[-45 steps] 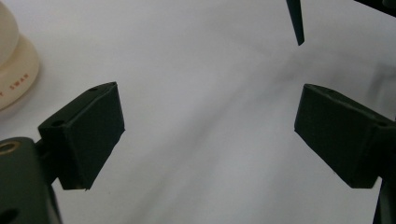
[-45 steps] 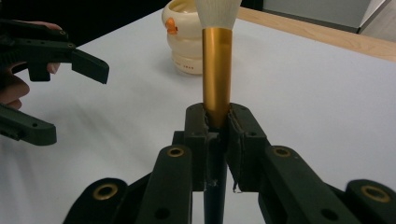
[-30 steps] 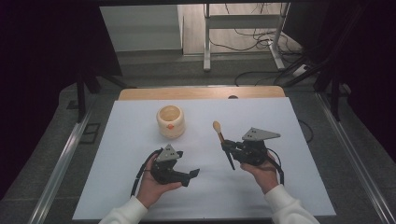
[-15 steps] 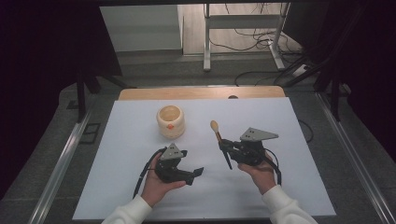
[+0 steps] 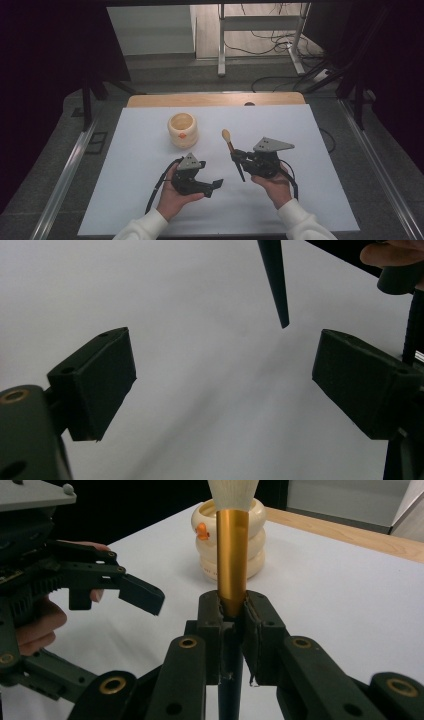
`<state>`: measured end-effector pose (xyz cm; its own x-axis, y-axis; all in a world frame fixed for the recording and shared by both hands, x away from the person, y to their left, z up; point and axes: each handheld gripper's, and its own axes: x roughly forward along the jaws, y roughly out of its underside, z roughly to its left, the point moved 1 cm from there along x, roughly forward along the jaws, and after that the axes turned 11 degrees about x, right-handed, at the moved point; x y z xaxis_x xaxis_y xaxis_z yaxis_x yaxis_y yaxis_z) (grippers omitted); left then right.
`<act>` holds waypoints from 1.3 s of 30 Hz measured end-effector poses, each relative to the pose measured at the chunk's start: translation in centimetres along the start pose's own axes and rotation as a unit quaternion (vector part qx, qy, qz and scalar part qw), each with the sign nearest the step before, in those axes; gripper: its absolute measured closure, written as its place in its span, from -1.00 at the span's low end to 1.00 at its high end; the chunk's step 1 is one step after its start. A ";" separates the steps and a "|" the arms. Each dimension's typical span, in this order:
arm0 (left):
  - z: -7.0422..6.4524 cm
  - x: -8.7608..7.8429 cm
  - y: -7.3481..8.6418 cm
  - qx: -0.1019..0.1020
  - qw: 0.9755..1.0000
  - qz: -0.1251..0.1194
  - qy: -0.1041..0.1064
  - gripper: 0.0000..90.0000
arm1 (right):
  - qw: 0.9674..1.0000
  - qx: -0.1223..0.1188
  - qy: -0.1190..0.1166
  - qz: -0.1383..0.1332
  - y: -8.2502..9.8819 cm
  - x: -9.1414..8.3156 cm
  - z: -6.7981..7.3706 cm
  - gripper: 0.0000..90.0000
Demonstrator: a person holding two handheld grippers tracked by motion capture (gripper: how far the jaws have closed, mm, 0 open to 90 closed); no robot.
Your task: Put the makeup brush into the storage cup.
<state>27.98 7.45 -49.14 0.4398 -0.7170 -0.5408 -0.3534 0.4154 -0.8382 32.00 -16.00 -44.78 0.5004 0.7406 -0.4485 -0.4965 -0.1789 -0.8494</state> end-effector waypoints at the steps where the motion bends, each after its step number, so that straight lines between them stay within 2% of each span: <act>1: 0.0 0.1 0.0 0.000 1.000 -0.001 0.000 -0.75 | 1.000 -0.001 0.000 0.000 0.0 0.1 0.1 0.76; 10: -0.1 0.5 -0.1 -0.005 1.000 -0.006 0.008 -0.75 | 1.000 -0.004 -0.004 0.000 0.0 0.4 0.4 0.76; 13: -0.2 0.7 -0.2 -0.011 1.000 -0.014 0.018 -0.75 | 1.000 -0.003 -0.005 -0.003 0.0 0.4 0.5 0.76; 19: -0.3 1.0 -0.4 -0.012 0.999 -0.018 0.026 -0.75 | 1.000 -0.004 -0.006 -0.005 0.0 0.6 0.7 0.76; 39: -0.3 2.1 -0.7 -0.022 0.999 -0.022 0.032 -0.73 | 1.000 -0.005 -0.009 -0.009 0.0 1.0 1.0 0.76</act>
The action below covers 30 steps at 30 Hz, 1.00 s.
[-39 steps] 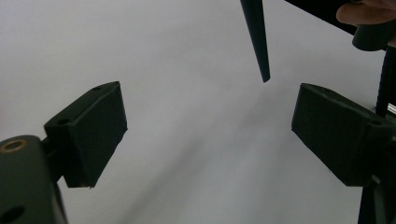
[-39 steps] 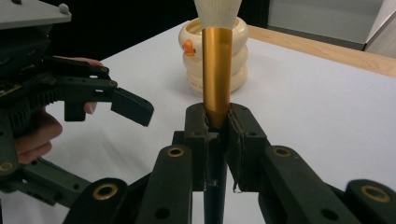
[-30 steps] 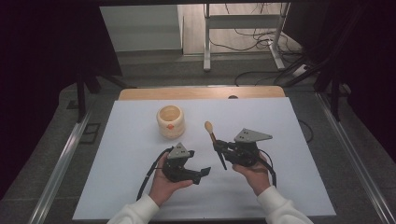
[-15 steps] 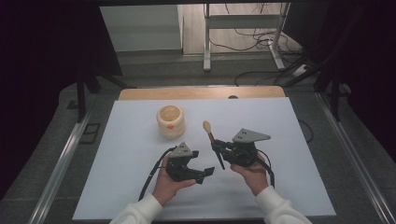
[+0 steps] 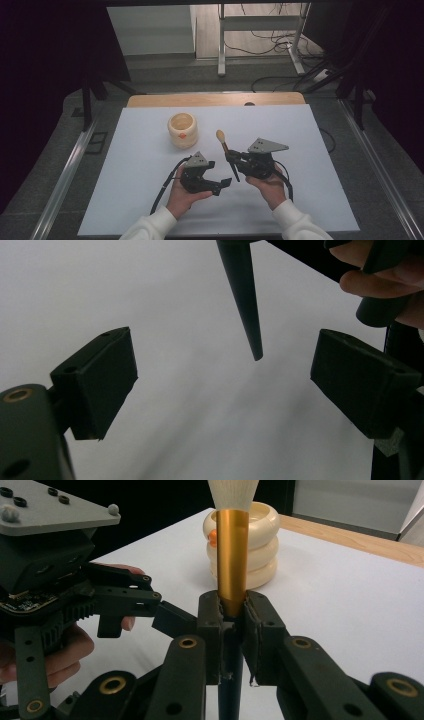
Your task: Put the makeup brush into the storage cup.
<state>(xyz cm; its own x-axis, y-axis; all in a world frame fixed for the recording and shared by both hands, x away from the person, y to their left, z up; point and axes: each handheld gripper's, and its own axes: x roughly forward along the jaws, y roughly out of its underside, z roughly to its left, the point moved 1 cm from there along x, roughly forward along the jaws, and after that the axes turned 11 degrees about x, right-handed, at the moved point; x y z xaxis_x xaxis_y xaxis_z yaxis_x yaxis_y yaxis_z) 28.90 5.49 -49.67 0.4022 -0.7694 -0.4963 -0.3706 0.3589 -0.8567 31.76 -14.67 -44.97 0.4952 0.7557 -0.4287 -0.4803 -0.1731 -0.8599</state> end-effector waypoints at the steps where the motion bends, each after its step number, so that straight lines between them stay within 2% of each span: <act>1: 0.0 0.1 -0.1 -0.001 1.000 -0.002 0.002 -0.72 | 1.000 0.001 -0.002 -0.001 0.0 0.1 0.1 0.76; 9: -0.1 0.7 -0.3 0.000 1.000 -0.004 0.010 -0.63 | 1.000 0.005 -0.009 -0.008 0.0 0.2 0.3 0.76; 16: -0.2 0.8 -0.6 -0.003 1.000 -0.013 0.001 -0.36 | 1.000 0.008 -0.017 -0.013 0.1 0.4 0.5 0.76; 17: -0.1 0.8 -0.7 0.000 1.000 -0.017 -0.002 -0.20 | 1.000 0.008 -0.019 -0.013 0.2 0.5 0.7 0.76; 18: -0.1 0.8 -0.7 -0.001 1.000 -0.018 -0.003 -0.20 | 1.000 0.008 -0.019 -0.013 0.2 0.5 0.7 0.76; 20: 0.0 0.7 -0.7 -0.003 1.000 -0.026 -0.005 -0.07 | 1.000 0.004 -0.020 -0.013 0.2 0.5 0.7 0.76; 30: 0.3 0.5 -0.9 -0.015 0.999 -0.044 0.004 0.26 | 1.000 0.005 -0.027 -0.013 0.3 0.7 1.0 0.76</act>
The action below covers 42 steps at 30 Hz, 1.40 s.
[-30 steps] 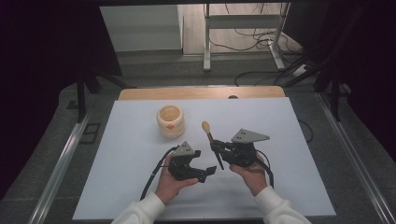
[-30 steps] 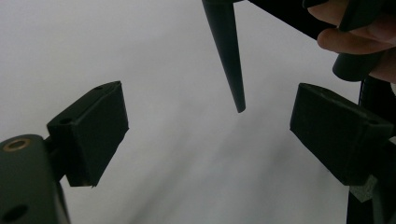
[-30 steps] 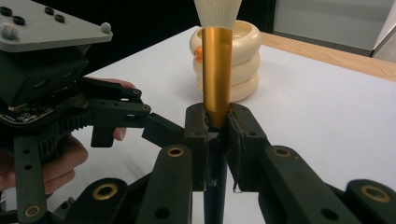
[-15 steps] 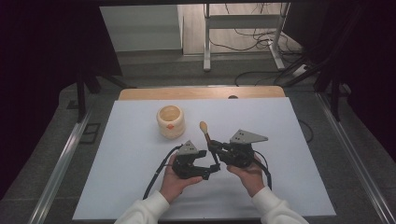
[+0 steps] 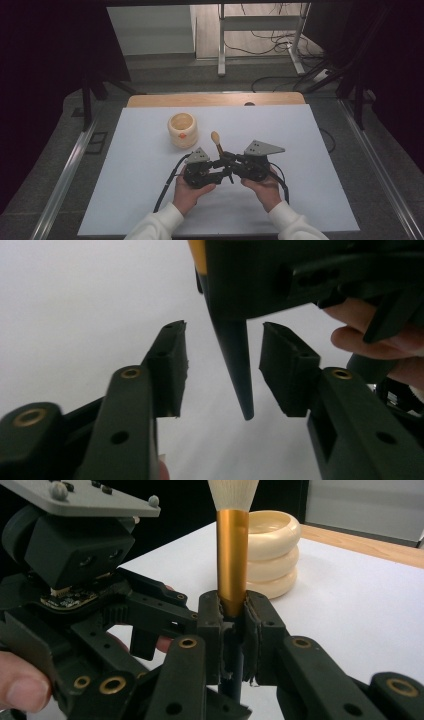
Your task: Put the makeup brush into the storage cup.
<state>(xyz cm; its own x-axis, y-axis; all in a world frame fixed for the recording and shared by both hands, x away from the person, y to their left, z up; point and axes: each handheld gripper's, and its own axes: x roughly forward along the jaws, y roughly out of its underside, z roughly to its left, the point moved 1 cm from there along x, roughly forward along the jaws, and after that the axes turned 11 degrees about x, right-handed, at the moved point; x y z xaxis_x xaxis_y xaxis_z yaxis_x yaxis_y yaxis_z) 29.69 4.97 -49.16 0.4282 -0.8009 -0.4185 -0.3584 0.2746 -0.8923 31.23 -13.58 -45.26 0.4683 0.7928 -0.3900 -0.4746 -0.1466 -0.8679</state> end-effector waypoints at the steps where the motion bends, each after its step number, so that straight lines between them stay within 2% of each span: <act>1: 0.0 0.0 0.0 0.000 1.000 -0.001 0.000 0.38 | 1.000 0.001 -0.001 0.000 0.0 0.0 0.1 0.76; 4: 0.2 -0.1 0.0 -0.009 1.000 0.000 0.012 0.63 | 1.000 -0.001 -0.005 0.002 0.1 0.1 0.1 0.76; 8: 0.6 -0.3 0.0 -0.024 0.999 0.002 0.021 0.74 | 1.000 -0.003 -0.007 0.002 0.1 0.1 0.2 0.76; 19: 0.5 -0.5 -0.1 -0.030 0.999 0.004 0.023 0.76 | 1.000 -0.008 -0.012 0.004 0.0 0.1 0.3 0.71; 21: 0.5 -0.5 -0.1 -0.030 0.999 0.003 0.023 0.76 | 1.000 -0.010 -0.017 0.002 -0.1 -0.1 0.4 0.50; 22: 0.6 -0.5 -0.1 -0.029 0.999 0.005 0.021 0.76 | 1.000 -0.006 -0.016 -0.004 -0.4 -0.4 0.4 0.24; 24: 0.6 -0.6 -0.1 -0.028 0.999 0.006 0.018 0.76 | 1.000 -0.004 -0.018 -0.005 -0.5 -0.5 0.3 0.17; 25: 0.7 -0.7 -0.1 -0.028 0.999 0.005 0.017 0.76 | 1.000 -0.006 -0.019 -0.009 -0.8 -1.0 0.2 -0.01; 26: 0.7 -0.7 -0.1 -0.028 0.999 0.005 0.017 0.76 | 1.000 -0.006 -0.019 -0.009 -0.8 -1.0 0.2 -0.01; 28: 0.7 -0.8 -0.1 -0.029 0.999 0.004 0.016 0.76 | 1.000 -0.002 -0.018 -0.010 -1.0 -1.5 0.1 -0.16; 34: 0.8 -1.0 -0.1 -0.024 1.000 0.003 0.008 0.76 | 1.000 0.005 -0.019 -0.014 -1.1 -2.7 -0.9 -0.38; 35: 0.8 -1.1 -0.1 -0.024 1.000 0.003 0.006 0.76 | 1.000 0.003 -0.013 -0.012 -1.0 -3.0 -1.1 -0.47; 42: 1.0 -1.5 -0.2 -0.020 1.000 -0.001 -0.003 0.76 | 1.000 0.004 0.007 -0.002 -0.4 -3.6 -1.9 -0.59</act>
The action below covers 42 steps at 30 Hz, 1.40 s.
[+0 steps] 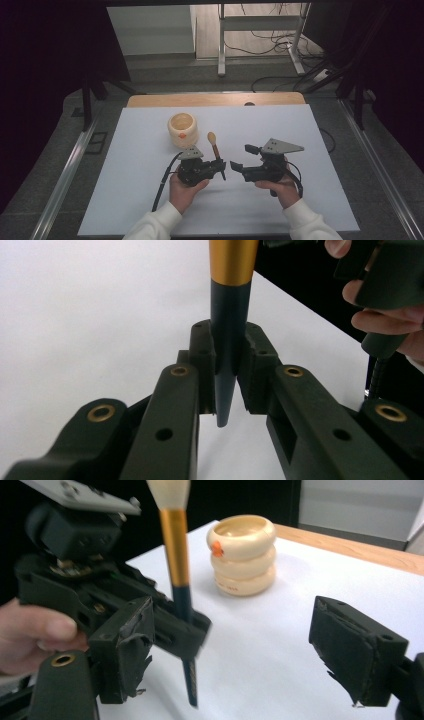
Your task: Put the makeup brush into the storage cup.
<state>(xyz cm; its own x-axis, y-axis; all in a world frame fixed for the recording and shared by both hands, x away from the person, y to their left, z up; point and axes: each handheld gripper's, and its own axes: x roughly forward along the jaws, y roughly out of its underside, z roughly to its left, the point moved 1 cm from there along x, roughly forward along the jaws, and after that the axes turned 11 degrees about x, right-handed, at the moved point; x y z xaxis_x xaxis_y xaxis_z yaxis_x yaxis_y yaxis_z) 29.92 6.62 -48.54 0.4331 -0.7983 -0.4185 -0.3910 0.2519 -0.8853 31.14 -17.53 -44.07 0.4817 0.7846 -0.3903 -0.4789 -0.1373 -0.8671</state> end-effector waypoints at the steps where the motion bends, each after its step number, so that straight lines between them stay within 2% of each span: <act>1: 0.1 -0.1 0.0 0.001 1.000 -0.001 0.001 0.76 | 1.000 0.000 0.005 0.002 0.1 -0.1 -0.1 -0.59; 3: 0.1 -0.3 -0.1 0.001 1.000 -0.004 -0.001 0.76 | 1.000 0.002 0.014 0.002 0.4 -0.2 -0.3 -0.59; 8: 0.4 -0.9 -0.1 -0.002 1.000 -0.010 -0.007 0.76 | 1.000 0.003 0.017 0.009 1.0 -0.7 -1.0 -0.69; 21: 0.9 -2.3 -0.2 0.008 1.000 -0.015 -0.018 0.76 | 0.999 0.010 0.036 0.016 2.6 -2.8 -2.8 -0.75; 23: 0.9 -2.4 -0.1 0.011 1.000 -0.014 -0.019 0.76 | 0.999 0.009 0.045 0.021 3.1 -3.2 -3.1 -0.76; 29: 1.0 -2.8 -0.2 0.009 1.000 -0.017 -0.017 0.76 | 0.998 0.017 0.052 0.026 3.8 -3.8 -3.5 -0.77; 38: 1.4 -3.7 -0.6 0.007 0.999 -0.027 -0.019 0.76 | 0.997 0.011 0.070 0.036 5.0 -4.9 -4.2 -0.85; 42: 1.5 -4.1 -0.7 0.006 0.999 -0.030 -0.020 0.76 | 0.997 0.013 0.069 0.037 5.4 -5.1 -4.3 -0.87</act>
<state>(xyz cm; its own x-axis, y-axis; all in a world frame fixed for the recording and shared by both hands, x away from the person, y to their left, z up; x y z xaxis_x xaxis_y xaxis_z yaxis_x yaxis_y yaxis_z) 29.66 10.51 -46.51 0.4878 -0.7895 -0.3724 -0.3538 0.2112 -0.9112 29.23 -24.84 -48.08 0.5393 0.6820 -0.4940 -0.5353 -0.1752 -0.8263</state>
